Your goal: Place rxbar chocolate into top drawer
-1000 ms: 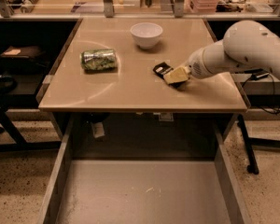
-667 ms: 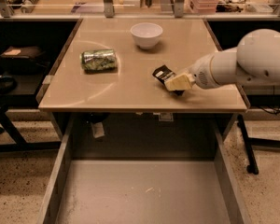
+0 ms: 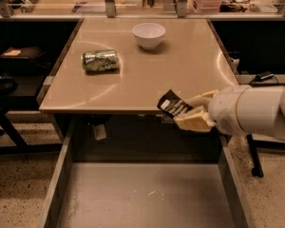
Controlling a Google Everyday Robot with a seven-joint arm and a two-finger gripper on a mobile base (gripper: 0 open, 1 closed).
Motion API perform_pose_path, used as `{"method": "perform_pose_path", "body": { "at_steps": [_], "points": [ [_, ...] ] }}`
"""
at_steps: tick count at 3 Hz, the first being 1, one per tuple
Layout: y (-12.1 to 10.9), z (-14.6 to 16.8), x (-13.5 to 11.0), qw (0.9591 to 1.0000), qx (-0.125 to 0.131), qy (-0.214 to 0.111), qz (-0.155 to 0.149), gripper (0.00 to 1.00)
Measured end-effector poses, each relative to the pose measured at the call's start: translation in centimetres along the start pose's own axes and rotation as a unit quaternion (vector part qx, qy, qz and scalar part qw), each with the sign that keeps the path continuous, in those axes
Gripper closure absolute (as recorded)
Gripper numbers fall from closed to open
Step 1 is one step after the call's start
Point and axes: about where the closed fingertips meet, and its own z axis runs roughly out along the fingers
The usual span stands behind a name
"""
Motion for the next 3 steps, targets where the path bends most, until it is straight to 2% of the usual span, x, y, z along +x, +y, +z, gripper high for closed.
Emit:
{"method": "perform_pose_path", "body": {
  "at_steps": [1,2,3],
  "points": [
    [2.3,0.0,5.3,0.9986,0.006,0.042,-0.031,1.0],
    [3.1,3.5,11.3,0.9939,-0.008,0.1,-0.044,1.0],
    [4.6,7.8,14.5,0.9888,-0.042,0.136,-0.044,1.0]
  ]
}}
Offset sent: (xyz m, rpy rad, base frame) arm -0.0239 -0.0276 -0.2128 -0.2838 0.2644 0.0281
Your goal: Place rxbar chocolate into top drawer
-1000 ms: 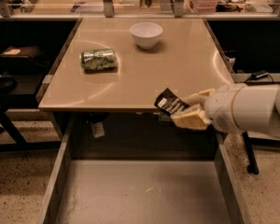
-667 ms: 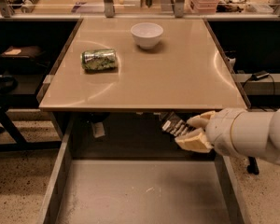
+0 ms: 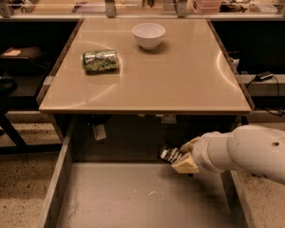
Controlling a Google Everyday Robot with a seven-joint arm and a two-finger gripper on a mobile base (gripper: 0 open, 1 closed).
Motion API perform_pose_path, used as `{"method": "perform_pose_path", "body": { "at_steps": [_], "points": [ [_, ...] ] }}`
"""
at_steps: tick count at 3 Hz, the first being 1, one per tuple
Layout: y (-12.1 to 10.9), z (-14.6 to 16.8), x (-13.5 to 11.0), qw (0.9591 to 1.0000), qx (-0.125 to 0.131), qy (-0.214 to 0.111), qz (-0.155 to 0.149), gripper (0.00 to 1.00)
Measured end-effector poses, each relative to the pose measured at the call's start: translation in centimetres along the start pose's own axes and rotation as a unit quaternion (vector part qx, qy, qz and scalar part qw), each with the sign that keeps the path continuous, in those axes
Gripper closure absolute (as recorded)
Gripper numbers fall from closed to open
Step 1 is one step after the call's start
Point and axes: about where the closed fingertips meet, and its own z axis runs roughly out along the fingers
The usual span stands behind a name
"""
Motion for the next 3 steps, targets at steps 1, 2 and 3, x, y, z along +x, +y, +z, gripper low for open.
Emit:
{"method": "perform_pose_path", "body": {
  "at_steps": [1,2,3],
  "points": [
    [1.6,3.0,0.1,0.9996,-0.025,0.004,-0.013,1.0],
    [2.8,4.7,-0.9,0.9982,-0.05,-0.026,-0.02,1.0],
    [2.6,6.1,-0.9,0.9963,-0.056,-0.064,-0.013,1.0]
  ]
}}
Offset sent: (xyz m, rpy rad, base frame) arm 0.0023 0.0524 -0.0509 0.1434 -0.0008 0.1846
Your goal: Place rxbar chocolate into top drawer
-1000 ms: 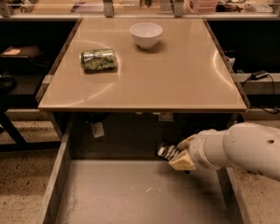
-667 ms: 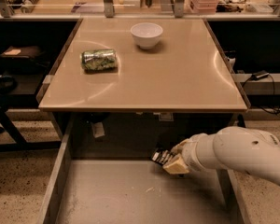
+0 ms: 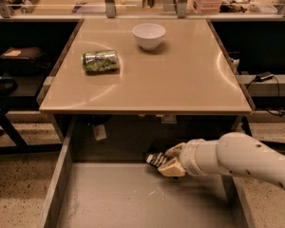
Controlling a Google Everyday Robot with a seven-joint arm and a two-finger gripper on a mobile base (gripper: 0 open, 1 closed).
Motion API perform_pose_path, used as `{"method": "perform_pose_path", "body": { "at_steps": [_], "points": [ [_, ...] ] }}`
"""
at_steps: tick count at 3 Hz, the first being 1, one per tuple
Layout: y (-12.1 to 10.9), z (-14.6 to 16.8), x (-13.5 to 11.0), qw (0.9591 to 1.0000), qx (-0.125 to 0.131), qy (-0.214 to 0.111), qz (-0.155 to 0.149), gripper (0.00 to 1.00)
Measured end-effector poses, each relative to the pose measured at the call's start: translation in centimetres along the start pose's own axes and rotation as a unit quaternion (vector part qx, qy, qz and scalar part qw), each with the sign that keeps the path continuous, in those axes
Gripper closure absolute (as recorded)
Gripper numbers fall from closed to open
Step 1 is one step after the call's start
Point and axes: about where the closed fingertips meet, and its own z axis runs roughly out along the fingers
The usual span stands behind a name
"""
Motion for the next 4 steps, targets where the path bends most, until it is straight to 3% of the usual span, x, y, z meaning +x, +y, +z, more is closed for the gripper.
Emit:
{"method": "perform_pose_path", "body": {
  "at_steps": [1,2,4],
  "points": [
    [-0.05,0.76,0.22,0.9997,0.007,-0.023,-0.005,1.0],
    [-0.03,0.8,0.27,0.9997,0.007,-0.024,-0.007,0.82],
    [-0.02,0.8,0.27,0.9997,0.007,-0.024,-0.007,0.35]
  ]
}}
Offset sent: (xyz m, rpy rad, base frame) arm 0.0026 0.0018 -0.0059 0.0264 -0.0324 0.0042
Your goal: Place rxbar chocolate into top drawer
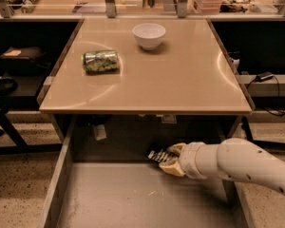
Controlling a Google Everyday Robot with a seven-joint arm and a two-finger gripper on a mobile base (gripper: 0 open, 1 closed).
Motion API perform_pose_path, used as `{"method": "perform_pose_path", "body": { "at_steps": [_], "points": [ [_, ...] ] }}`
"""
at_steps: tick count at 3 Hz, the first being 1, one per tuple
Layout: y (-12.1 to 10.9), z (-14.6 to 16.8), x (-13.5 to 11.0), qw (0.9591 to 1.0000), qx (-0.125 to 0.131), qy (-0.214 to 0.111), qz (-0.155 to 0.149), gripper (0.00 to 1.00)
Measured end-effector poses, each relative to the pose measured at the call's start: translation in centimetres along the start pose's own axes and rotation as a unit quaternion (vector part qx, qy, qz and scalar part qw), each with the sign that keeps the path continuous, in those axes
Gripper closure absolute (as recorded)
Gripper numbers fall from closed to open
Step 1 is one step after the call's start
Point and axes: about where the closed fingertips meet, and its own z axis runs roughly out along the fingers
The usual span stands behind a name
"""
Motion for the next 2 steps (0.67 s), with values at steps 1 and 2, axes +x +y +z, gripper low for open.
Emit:
{"method": "perform_pose_path", "body": {
  "at_steps": [1,2],
  "points": [
    [0.0,0.0,0.0,1.0,0.0,0.0,0.0,0.12],
    [0.0,0.0,0.0,1.0,0.0,0.0,0.0,0.0]
  ]
}}
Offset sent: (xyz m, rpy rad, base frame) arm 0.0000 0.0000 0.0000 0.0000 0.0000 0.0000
